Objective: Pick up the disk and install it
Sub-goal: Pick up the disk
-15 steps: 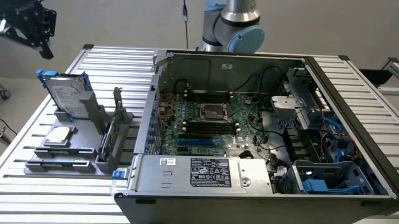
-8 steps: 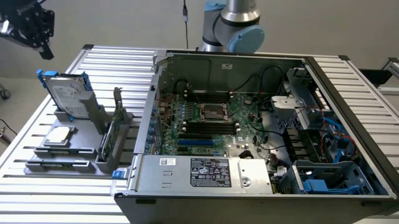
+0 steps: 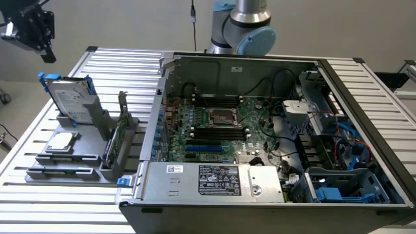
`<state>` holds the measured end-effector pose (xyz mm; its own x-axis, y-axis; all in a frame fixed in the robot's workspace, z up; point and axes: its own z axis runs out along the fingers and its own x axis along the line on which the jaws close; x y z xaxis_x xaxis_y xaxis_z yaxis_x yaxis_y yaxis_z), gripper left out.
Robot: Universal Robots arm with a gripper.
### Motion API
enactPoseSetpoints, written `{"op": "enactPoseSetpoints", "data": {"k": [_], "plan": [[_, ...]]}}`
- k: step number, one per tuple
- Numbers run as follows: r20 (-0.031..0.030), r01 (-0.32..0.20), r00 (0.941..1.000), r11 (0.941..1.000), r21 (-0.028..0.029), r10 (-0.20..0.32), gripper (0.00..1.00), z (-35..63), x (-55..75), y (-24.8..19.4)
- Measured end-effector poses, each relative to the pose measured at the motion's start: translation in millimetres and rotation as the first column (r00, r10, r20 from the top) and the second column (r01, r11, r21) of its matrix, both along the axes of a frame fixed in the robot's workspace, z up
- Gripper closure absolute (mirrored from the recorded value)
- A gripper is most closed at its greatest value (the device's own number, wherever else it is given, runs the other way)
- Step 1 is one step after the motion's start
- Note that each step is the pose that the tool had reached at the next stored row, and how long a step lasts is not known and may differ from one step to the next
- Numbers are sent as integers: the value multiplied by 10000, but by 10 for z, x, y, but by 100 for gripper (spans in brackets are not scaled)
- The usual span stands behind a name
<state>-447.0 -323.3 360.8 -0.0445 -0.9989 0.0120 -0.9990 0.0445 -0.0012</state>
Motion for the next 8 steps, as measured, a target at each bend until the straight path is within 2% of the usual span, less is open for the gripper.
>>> {"op": "enactPoseSetpoints", "data": {"k": [3,8], "plan": [[0,-513,9987,9987,-42,513,89,-5,-7,2],[-2,-613,9981,9981,-60,613,88,-5,-88,1]]}}
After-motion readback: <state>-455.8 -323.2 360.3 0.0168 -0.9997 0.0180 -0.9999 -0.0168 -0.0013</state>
